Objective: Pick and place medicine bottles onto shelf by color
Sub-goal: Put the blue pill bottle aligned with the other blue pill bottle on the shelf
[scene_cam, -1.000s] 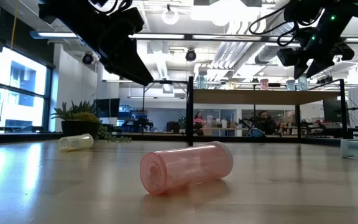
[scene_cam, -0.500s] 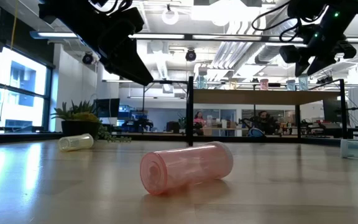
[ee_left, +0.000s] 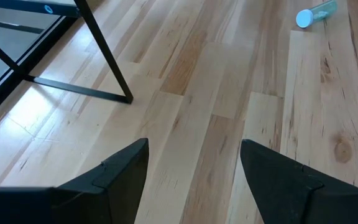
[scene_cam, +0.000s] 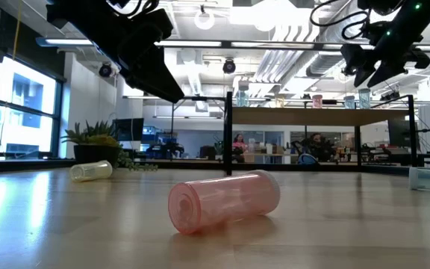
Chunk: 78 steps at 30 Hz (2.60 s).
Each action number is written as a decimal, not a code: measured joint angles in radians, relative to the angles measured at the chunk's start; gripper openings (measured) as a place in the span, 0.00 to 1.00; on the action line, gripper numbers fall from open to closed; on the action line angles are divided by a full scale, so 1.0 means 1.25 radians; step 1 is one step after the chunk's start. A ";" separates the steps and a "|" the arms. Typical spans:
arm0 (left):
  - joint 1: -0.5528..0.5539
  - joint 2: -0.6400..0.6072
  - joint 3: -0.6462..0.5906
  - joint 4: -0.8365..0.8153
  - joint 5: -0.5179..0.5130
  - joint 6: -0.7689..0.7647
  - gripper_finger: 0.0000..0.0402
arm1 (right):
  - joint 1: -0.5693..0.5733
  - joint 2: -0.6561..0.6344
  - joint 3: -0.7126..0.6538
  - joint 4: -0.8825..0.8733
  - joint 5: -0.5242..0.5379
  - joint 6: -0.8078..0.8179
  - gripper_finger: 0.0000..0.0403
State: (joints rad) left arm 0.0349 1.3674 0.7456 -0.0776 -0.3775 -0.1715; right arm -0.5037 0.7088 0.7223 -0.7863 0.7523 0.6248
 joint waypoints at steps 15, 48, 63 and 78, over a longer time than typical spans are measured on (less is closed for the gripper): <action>0.000 0.000 0.000 -0.006 0.000 -0.027 0.61 | 0.028 -0.035 0.000 0.058 -0.169 -0.090 0.38; 0.000 0.000 0.000 -0.006 0.024 -0.028 0.61 | 0.028 0.191 0.356 -0.284 -0.348 -0.540 0.38; 0.000 0.000 0.000 -0.006 0.024 -0.028 0.61 | 0.028 0.365 0.386 -0.343 -0.357 -0.708 0.47; 0.000 0.000 0.000 -0.006 0.023 -0.027 0.61 | 0.026 0.455 0.386 -0.361 -0.286 -0.920 0.47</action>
State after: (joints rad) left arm 0.0349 1.3674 0.7456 -0.0853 -0.3483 -0.2058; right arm -0.4717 1.2774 1.2049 -1.2373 0.3945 -0.5251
